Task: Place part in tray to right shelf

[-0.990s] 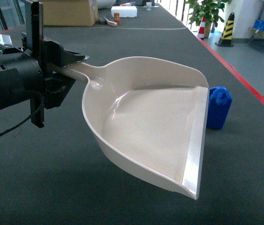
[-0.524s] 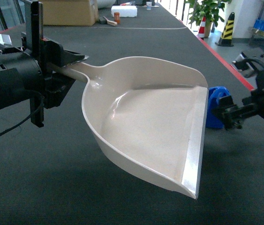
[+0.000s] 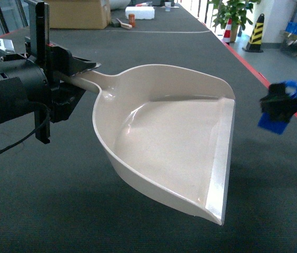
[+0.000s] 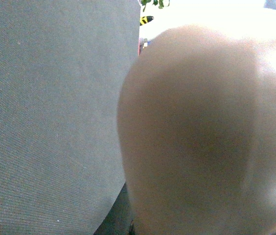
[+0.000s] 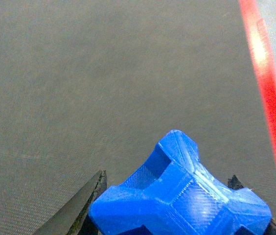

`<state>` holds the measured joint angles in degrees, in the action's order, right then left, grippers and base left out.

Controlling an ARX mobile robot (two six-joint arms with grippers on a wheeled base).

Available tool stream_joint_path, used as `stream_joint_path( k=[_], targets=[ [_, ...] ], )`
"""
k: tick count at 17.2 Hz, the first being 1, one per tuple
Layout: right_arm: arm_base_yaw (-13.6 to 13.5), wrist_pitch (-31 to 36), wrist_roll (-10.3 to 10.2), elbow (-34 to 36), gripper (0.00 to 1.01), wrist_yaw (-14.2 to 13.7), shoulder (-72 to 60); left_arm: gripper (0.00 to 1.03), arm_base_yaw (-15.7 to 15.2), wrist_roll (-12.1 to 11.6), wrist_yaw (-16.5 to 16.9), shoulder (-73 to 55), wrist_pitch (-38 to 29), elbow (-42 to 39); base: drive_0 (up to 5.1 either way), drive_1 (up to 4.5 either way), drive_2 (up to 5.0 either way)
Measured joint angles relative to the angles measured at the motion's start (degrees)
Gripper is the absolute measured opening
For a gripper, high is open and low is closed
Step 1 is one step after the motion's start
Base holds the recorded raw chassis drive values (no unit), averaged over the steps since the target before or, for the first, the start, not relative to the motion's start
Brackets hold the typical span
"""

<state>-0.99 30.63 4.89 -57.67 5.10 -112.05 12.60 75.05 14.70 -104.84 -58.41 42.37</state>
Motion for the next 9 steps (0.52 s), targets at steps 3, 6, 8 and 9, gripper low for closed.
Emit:
stream_joint_path(
  k=[3, 6, 8, 9],
  targets=[
    [-0.28, 1.01, -1.95, 5.57, 0.65, 0.74, 11.32, 0.20, 0.00, 0.00, -0.04, 0.00, -0.07, 0.00, 0.0, 0.00, 0.0],
    [-7.02, 0.63, -4.22, 7.87, 0.65, 3.91, 23.12, 0.20, 0.00, 0.00, -0.02, 0.00, -0.07, -0.02, 0.0, 0.00, 0.0],
    [-14.38, -0.46, -7.04, 7.06, 0.65, 5.55, 25.59, 0.20, 0.00, 0.00, 0.00, 0.00, 0.02, -0.02, 0.0, 0.00, 0.0],
    [-17.25, -0.15, -7.26, 6.62, 0.65, 4.92, 24.63, 0.20, 0.00, 0.00, 0.00, 0.00, 0.00, -0.02, 0.0, 0.00, 0.0]
  ],
)
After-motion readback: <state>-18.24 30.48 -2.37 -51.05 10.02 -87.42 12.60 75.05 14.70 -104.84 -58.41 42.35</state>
